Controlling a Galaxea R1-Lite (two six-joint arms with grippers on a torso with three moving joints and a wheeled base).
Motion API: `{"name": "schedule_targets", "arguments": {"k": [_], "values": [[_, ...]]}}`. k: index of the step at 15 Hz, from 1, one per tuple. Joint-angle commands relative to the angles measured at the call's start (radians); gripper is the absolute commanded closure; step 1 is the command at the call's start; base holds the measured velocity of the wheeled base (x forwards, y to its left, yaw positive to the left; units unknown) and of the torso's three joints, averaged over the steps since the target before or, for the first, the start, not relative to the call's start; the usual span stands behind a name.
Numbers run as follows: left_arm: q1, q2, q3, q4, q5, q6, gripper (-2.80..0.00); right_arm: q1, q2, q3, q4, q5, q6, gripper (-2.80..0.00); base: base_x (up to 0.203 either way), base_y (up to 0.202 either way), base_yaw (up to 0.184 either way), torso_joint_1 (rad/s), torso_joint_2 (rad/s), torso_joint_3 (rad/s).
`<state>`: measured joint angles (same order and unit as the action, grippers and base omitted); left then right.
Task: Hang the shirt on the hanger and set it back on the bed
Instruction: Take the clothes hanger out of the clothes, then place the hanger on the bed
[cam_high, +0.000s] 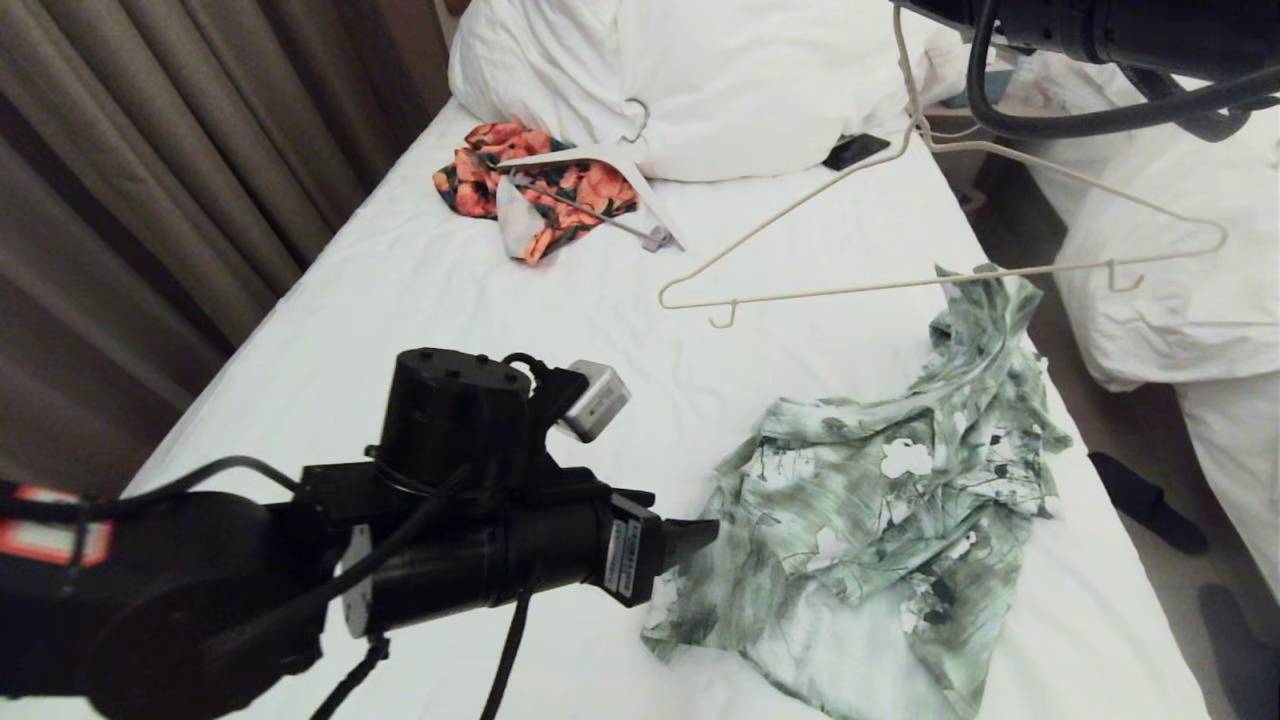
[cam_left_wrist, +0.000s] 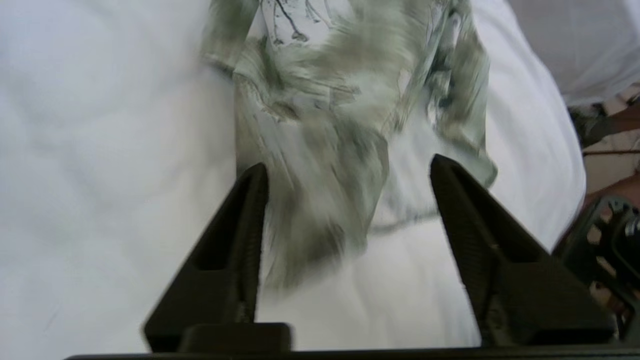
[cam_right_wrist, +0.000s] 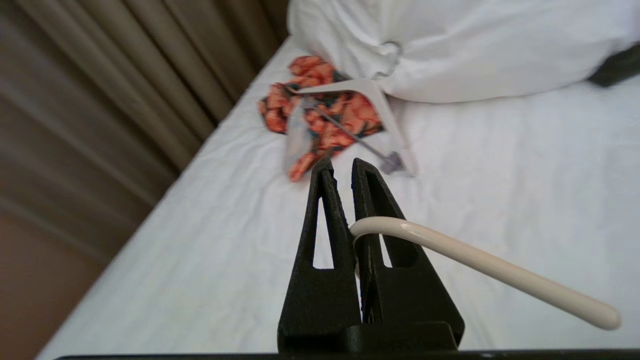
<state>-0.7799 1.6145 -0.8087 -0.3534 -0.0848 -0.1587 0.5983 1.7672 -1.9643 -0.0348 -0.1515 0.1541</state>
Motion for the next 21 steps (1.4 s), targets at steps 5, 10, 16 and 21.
{"name": "schedule_targets", "arguments": {"k": [5, 10, 16, 21], "values": [[0.117, -0.330, 0.076, 0.156, 0.033, -0.042, 0.00, 0.023, -0.058, 0.015, 0.102, -0.080, -0.005, 0.00, 0.000, 0.000, 0.000, 0.000, 0.00, 0.000], [0.273, -0.677, 0.193, 0.219, 0.042, -0.090, 0.00, 0.042, -0.068, 0.063, 0.112, -0.098, 0.063, 0.00, 0.000, 0.000, 0.000, 0.000, 0.00, 0.000], [0.470, -1.079, 0.219, 0.465, 0.075, -0.119, 0.00, -0.015, 0.126, 0.007, 0.152, -0.088, 0.165, 0.00, 0.000, 0.000, 0.000, 0.000, 0.00, 0.000], [0.647, -1.243, 0.249, 0.614, 0.016, -0.179, 0.00, -0.126, 0.312, -0.009, 0.132, -0.051, 0.269, 0.00, 0.000, 0.000, 0.000, 0.000, 0.00, 0.000]]}}
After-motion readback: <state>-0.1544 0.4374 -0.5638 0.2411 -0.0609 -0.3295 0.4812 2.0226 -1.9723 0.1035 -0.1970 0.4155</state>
